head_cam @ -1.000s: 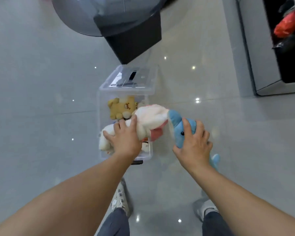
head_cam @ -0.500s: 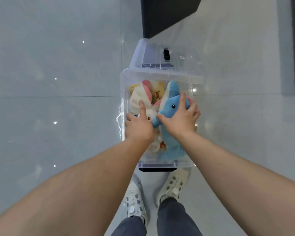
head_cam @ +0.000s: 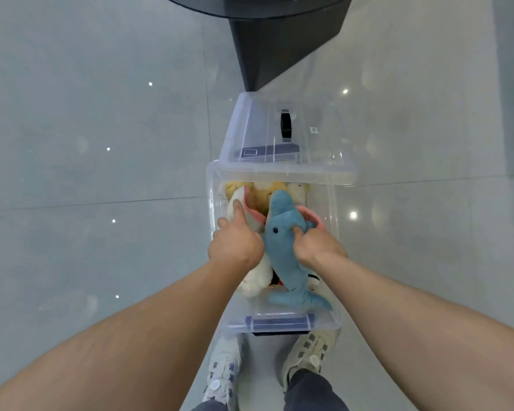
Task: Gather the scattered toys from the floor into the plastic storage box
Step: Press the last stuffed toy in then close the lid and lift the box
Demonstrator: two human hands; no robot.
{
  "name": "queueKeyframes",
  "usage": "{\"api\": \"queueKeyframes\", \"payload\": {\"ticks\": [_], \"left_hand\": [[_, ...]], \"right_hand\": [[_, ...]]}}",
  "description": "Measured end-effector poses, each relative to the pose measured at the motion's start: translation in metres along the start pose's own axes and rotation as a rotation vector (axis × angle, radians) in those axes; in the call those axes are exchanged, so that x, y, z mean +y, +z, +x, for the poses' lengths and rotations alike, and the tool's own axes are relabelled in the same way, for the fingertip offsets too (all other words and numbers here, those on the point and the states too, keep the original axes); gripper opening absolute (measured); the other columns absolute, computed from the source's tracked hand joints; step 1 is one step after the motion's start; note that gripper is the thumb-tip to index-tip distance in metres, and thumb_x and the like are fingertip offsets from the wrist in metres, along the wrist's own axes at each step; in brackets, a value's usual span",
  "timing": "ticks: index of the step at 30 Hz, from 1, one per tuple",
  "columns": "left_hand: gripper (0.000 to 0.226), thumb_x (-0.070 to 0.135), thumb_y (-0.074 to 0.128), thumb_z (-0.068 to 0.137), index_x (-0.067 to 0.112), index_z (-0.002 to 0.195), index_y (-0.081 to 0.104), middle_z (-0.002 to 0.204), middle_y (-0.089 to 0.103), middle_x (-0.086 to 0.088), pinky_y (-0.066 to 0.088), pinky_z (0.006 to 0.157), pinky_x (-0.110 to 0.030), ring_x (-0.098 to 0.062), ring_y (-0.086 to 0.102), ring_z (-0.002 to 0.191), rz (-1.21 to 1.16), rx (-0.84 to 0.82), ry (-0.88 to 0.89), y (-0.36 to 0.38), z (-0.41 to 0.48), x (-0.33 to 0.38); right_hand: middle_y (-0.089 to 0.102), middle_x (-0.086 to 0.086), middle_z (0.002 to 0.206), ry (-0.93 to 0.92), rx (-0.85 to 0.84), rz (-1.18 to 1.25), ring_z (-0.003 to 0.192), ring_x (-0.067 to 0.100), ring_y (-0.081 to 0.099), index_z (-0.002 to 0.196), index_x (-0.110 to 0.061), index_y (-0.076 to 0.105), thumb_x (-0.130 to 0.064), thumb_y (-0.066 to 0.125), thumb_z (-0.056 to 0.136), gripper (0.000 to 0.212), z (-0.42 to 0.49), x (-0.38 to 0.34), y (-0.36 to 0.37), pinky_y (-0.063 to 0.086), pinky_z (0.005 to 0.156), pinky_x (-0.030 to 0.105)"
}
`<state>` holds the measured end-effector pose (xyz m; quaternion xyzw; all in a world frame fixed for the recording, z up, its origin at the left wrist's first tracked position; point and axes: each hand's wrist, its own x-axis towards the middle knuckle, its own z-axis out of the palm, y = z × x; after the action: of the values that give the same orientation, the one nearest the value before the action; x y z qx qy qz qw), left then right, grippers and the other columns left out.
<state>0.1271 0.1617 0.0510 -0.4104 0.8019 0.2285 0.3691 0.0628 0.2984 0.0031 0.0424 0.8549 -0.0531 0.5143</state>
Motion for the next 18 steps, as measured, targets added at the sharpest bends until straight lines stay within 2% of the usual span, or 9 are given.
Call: {"api": "queueKeyframes", "payload": {"ticks": [2, 4, 7, 9, 12, 13, 15, 16, 18], "left_hand": [[0.08, 0.027, 0.042, 0.092, 0.035, 0.155, -0.007, 0.139, 0.036, -0.014, 0.052, 0.082, -0.044, -0.035, 0.056, 0.106, -0.002, -0.017, 0.017, -0.012, 0.004, 0.004], [0.08, 0.026, 0.043, 0.092, 0.038, 0.154, -0.007, 0.137, 0.038, -0.013, 0.051, 0.076, -0.042, -0.032, 0.056, 0.097, -0.01, -0.057, 0.059, -0.016, 0.013, 0.008], [0.084, 0.024, 0.045, 0.092, 0.044, 0.153, -0.01, 0.139, 0.037, -0.013, 0.046, 0.068, -0.037, -0.028, 0.054, 0.087, 0.004, -0.139, 0.098, -0.012, 0.031, 0.01], [0.084, 0.025, 0.045, 0.092, 0.043, 0.153, -0.01, 0.142, 0.036, -0.013, 0.05, 0.072, -0.038, -0.03, 0.058, 0.095, 0.034, -0.183, 0.136, -0.015, 0.042, 0.009], [0.065, 0.031, 0.046, 0.092, 0.031, 0.149, 0.014, 0.129, 0.048, -0.012, 0.055, 0.069, -0.039, -0.031, 0.062, 0.095, 0.027, -0.245, 0.159, -0.036, 0.05, 0.0], [0.054, 0.035, 0.047, 0.091, 0.026, 0.141, 0.026, 0.117, 0.054, -0.009, 0.056, 0.067, -0.038, -0.029, 0.062, 0.09, -0.029, -0.25, 0.139, -0.046, 0.05, -0.003], [0.045, 0.035, 0.051, 0.089, 0.016, 0.127, 0.036, 0.105, 0.058, -0.008, 0.056, 0.071, -0.038, -0.028, 0.061, 0.09, -0.147, -0.264, 0.01, -0.07, 0.046, -0.006], [0.051, 0.032, 0.051, 0.088, 0.011, 0.131, 0.033, 0.112, 0.057, -0.012, 0.055, 0.079, -0.041, -0.032, 0.06, 0.097, -0.162, -0.242, -0.05, -0.082, 0.046, -0.005], [0.07, 0.033, 0.05, 0.088, 0.006, 0.145, 0.018, 0.136, 0.041, -0.021, 0.048, 0.096, -0.048, -0.04, 0.048, 0.12, -0.052, -0.12, -0.045, -0.101, 0.049, -0.005]], "right_hand": [[0.059, 0.007, 0.133, -0.022, -0.056, 0.066, 0.118, 0.03, 0.058, 0.14, -0.02, 0.045, -0.04, 0.028, 0.101, 0.046, 0.003, -0.007, -0.011, 0.045, 0.101, 0.041], [0.053, 0.008, 0.138, -0.023, -0.043, 0.094, 0.12, 0.03, 0.056, 0.143, -0.019, 0.042, -0.032, 0.032, 0.102, 0.044, 0.011, -0.013, -0.012, 0.043, 0.095, 0.035], [0.051, -0.002, 0.138, 0.025, -0.03, 0.159, 0.11, 0.016, 0.058, 0.13, -0.021, 0.05, -0.026, 0.035, 0.101, 0.033, 0.032, -0.02, -0.006, 0.039, 0.085, 0.023], [0.057, -0.001, 0.132, 0.082, -0.01, 0.173, 0.105, 0.019, 0.06, 0.121, -0.022, 0.056, -0.032, 0.036, 0.1, 0.031, 0.041, -0.022, -0.001, 0.045, 0.084, 0.028], [0.065, 0.003, 0.117, 0.167, 0.047, 0.211, 0.105, 0.029, 0.063, 0.12, -0.028, 0.058, -0.044, 0.041, 0.095, 0.034, 0.016, -0.029, -0.011, 0.049, 0.086, 0.036], [0.066, 0.003, 0.11, 0.184, 0.147, 0.275, 0.1, 0.029, 0.063, 0.112, -0.035, 0.059, -0.045, 0.045, 0.09, 0.028, 0.004, -0.031, -0.015, 0.051, 0.083, 0.036], [0.066, -0.002, 0.098, 0.209, 0.308, 0.596, 0.087, 0.021, 0.061, 0.087, -0.038, 0.061, -0.035, 0.053, 0.086, 0.008, -0.027, -0.04, -0.028, 0.049, 0.07, 0.031], [0.067, -0.005, 0.096, 0.245, 0.341, 0.817, 0.084, 0.017, 0.061, 0.081, -0.034, 0.063, -0.03, 0.055, 0.084, 0.01, -0.036, -0.049, -0.035, 0.049, 0.068, 0.03], [0.071, -0.001, 0.096, 0.315, 0.308, 1.2, 0.09, 0.02, 0.066, 0.091, -0.024, 0.07, -0.032, 0.058, 0.076, 0.021, -0.044, -0.068, -0.046, 0.056, 0.079, 0.039]]}}
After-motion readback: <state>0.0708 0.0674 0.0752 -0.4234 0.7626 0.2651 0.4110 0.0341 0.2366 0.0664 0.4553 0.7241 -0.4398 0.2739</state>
